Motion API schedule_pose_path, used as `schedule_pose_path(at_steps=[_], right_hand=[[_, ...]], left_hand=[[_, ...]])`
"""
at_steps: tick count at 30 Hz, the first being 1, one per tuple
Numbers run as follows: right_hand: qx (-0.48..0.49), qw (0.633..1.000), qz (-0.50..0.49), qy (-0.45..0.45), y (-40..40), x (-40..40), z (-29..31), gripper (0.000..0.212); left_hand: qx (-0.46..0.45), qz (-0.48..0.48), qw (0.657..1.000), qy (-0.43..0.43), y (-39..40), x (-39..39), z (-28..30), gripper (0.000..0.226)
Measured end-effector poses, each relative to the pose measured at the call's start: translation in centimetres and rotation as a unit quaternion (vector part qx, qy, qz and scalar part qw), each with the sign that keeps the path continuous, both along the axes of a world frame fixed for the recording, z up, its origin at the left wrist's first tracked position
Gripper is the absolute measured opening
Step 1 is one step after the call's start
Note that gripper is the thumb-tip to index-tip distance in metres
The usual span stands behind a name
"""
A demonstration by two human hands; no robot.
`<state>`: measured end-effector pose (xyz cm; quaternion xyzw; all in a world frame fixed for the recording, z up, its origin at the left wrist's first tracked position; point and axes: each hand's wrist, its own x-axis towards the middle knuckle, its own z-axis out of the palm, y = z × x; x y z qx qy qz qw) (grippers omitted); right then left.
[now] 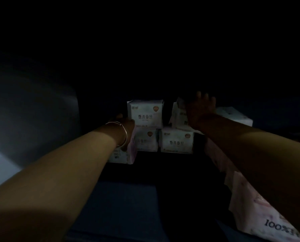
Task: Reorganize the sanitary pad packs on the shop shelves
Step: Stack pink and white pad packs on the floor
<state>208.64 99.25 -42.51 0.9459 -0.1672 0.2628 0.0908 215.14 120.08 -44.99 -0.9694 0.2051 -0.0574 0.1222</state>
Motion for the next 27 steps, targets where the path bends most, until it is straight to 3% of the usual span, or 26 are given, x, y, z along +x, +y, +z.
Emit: schedule_pose_path(at_steps=[2,6,10,14,18,23,27], right_hand=[[-0.022,0.999,0.018,-0.028,-0.3,0.0,0.0,0.055],[-0.005,0.998,0.019,0.066,0.4,-0.8,-0.3,0.079],[-0.053,0.996,0.012,0.064,0.5,-1.9,-0.3,0.087],[-0.061,0.995,0.054,0.063,1.5,-3.1,-0.4,0.083],[-0.061,0.991,0.108,0.049,2.7,-5.2,-0.4,0.076],[-0.043,0.987,0.151,0.036,4.2,-8.9,0.2,0.08],[-0.038,0.988,0.149,0.026,4.9,-11.9,0.0,0.079]], left_hand=[[0.015,-0.006,1.0,-0.02,0.1,-0.5,0.1,0.093],[0.036,-0.026,0.998,-0.041,0.3,-1.6,0.1,0.094],[0.022,-0.034,0.998,-0.041,-0.1,-2.3,0.0,0.093],[-0.038,-0.057,0.997,-0.038,-0.6,-3.4,0.4,0.101],[-0.112,-0.092,0.989,-0.036,-1.2,-5.9,1.4,0.09],[-0.221,-0.104,0.969,0.036,0.0,-9.3,2.2,0.073],[-0.261,-0.104,0.956,0.083,1.5,-12.5,2.5,0.075]])
